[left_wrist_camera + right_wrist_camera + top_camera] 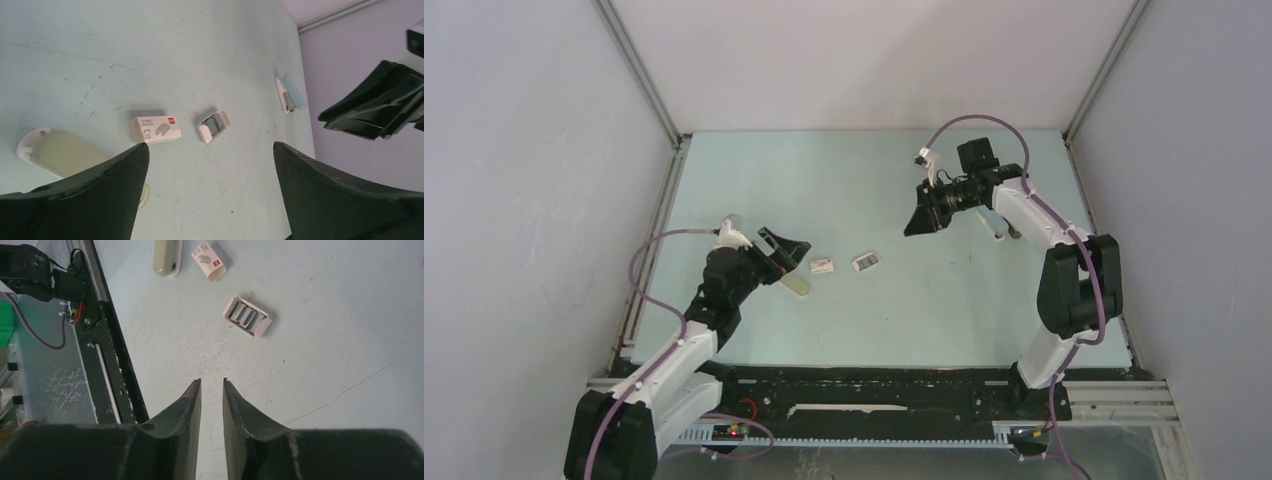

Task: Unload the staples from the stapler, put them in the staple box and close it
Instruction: Adjust the staple box at the center of the board.

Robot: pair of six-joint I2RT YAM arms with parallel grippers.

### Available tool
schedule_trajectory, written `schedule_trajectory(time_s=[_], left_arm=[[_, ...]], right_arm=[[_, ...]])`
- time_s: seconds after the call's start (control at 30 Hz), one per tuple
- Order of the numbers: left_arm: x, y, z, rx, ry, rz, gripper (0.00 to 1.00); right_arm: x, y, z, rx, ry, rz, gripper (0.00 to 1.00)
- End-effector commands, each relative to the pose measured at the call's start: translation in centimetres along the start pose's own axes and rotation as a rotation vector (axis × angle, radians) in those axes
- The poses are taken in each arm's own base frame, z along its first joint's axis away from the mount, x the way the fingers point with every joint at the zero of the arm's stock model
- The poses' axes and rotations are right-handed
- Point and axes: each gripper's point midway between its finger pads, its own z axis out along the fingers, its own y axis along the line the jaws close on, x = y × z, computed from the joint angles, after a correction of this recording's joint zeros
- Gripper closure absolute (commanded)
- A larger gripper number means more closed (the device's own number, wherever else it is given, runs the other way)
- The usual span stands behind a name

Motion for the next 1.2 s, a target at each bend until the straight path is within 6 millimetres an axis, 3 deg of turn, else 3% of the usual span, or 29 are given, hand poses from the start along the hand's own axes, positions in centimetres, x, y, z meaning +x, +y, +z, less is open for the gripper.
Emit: schedule_trajectory(time_s=[0.0, 0.7, 0.97, 1.17], left_arm=[[-2.2, -4.1, 0.6, 0.114, -0.018, 0.036, 0.00], [-0.2, -6.6, 4.3, 0.071, 0.106, 0.119, 0.00], [0.3, -7.0, 5.9, 0.037, 0.158, 0.146, 0.01], [0.9, -5.8, 7.5, -0.041, 0.216, 0.177, 0.15]], right_arm=[[0.0, -0.5, 0.3, -0.068, -0.036, 0.067, 0.70], [1.3, -2.8, 2.8, -0.112, -0.023, 0.238, 0.72], [1.9, -5.9, 6.3, 0.039, 0.062, 0.341, 0.81], [3.2, -7.0, 8.7, 0.089, 0.143, 0.376, 0.82]])
